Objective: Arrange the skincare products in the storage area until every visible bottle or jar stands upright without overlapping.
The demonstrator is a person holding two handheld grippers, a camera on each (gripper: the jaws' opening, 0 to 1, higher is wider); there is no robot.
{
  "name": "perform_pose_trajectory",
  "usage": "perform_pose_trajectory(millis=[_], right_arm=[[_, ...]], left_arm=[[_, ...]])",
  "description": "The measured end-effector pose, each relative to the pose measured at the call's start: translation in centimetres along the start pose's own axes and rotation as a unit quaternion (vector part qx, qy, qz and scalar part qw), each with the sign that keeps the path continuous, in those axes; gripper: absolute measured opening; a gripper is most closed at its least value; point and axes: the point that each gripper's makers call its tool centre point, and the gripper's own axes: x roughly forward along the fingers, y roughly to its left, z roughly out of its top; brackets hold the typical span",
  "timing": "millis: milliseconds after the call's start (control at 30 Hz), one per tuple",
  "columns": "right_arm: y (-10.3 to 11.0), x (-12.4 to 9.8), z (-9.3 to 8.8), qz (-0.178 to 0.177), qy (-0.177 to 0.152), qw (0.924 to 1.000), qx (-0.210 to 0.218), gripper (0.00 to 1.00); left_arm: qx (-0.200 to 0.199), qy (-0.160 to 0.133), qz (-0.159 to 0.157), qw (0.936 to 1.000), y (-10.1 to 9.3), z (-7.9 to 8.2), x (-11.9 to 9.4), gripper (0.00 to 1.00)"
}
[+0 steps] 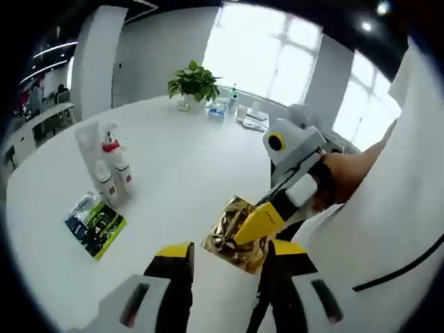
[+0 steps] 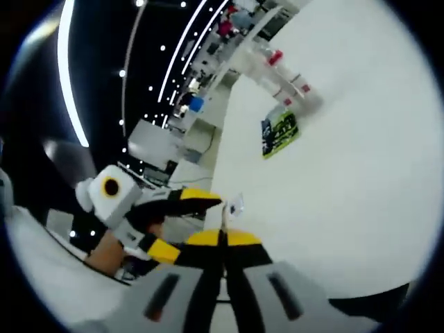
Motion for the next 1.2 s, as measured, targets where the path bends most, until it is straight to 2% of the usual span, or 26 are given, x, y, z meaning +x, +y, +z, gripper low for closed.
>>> perform_pose_trajectory(millis=[67,100,133,167,200,267,333,433,500,533,567,600,633,667,800,900,967,1033,1100,1133,1200], right_arm=[[0.4,-0.1,0.7,0.012,-0.016,0.9998,0.004,0.00],[0.7,-0.2,1.3,0.023,-0.033,0.9991,0.012,0.00],[0.8,-0.3,1.5,0.025,-0.037,0.9989,0.015,0.00],[1.1,-0.4,2.0,0.036,-0.051,0.9977,0.024,0.00],[1.3,-0.6,2.5,0.048,-0.063,0.9963,0.032,0.00],[1.7,-0.7,2.9,0.064,-0.075,0.9942,0.045,0.00],[2.1,-0.7,2.9,0.081,-0.077,0.9918,0.061,0.00],[2.1,-0.6,2.7,0.082,-0.076,0.9918,0.062,0.00],[2.7,-0.6,3.0,0.097,-0.083,0.9896,0.066,0.00],[2.7,-0.6,3.0,0.099,-0.084,0.9892,0.068,0.00],[2.7,-0.6,3.1,0.099,-0.086,0.9889,0.069,0.00],[2.8,-0.6,3.0,0.102,-0.086,0.9886,0.069,0.01],[2.8,-0.6,3.0,0.104,-0.087,0.9883,0.070,0.01],[3.0,-0.5,2.9,0.105,-0.084,0.9884,0.070,0.01],[3.0,-0.4,2.9,0.103,-0.087,0.9890,0.060,0.08],[3.0,-0.4,3.2,0.104,-0.091,0.9884,0.064,0.09],[3.0,-0.4,3.2,0.106,-0.092,0.9878,0.068,0.08],[3.5,-0.5,3.2,0.119,-0.091,0.9860,0.074,0.02],[3.8,-0.6,3.2,0.125,-0.087,0.9865,0.062,0.00],[4.1,-0.6,3.2,0.126,-0.086,0.9875,0.040,0.00],[4.2,-0.5,3.4,0.128,-0.088,0.9873,0.033,0.00]], left_arm=[[-0.040,-0.009,-0.013,0.9991,0.0,-0.2,-0.2,0.43],[-0.066,-0.012,-0.027,0.9974,-0.3,-0.2,-0.2,0.41],[-0.099,-0.017,-0.043,0.9940,-0.6,-0.2,-0.1,0.38],[-0.164,-0.025,-0.068,0.9837,-1.0,-0.2,-0.1,0.35],[-0.192,-0.034,-0.087,0.9769,-1.3,0.0,0.0,0.31],[-0.215,-0.045,-0.101,0.9704,-1.7,0.3,0.1,0.25],[-0.201,-0.050,-0.095,0.9736,-1.8,0.3,0.2,0.24],[-0.226,-0.061,-0.121,0.9648,-2.7,1.0,0.3,0.19],[-0.254,-0.078,-0.139,0.9540,-3.0,1.5,0.3,0.14],[-0.278,-0.087,-0.143,0.9458,-2.8,1.8,0.1,0.12],[-0.284,-0.089,-0.143,0.9440,-2.7,1.8,0.1,0.09],[-0.317,-0.095,-0.167,0.9287,-3.0,2.1,-0.3,0.07],[-0.325,-0.092,-0.168,0.9261,-2.9,2.0,-0.3,0.06],[-0.318,-0.089,-0.166,0.9294,-2.8,1.7,-0.3,0.04],[-0.334,-0.092,-0.188,0.9192,-2.9,1.6,-0.8,0.00],[-0.340,-0.082,-0.198,0.9155,-3.1,1.1,-0.9,0.00],[-0.342,-0.078,-0.204,0.9139,-3.3,1.0,-1.0,0.00],[-0.339,-0.063,-0.220,0.9126,-4.0,0.6,-1.1,0.00],[-0.345,-0.067,-0.224,0.9091,-4.0,0.7,-1.2,0.00],[-0.350,-0.071,-0.228,0.9061,-3.9,0.7,-1.2,0.00],[-0.358,-0.078,-0.230,0.9017,-3.7,0.7,-1.3,0.00]])
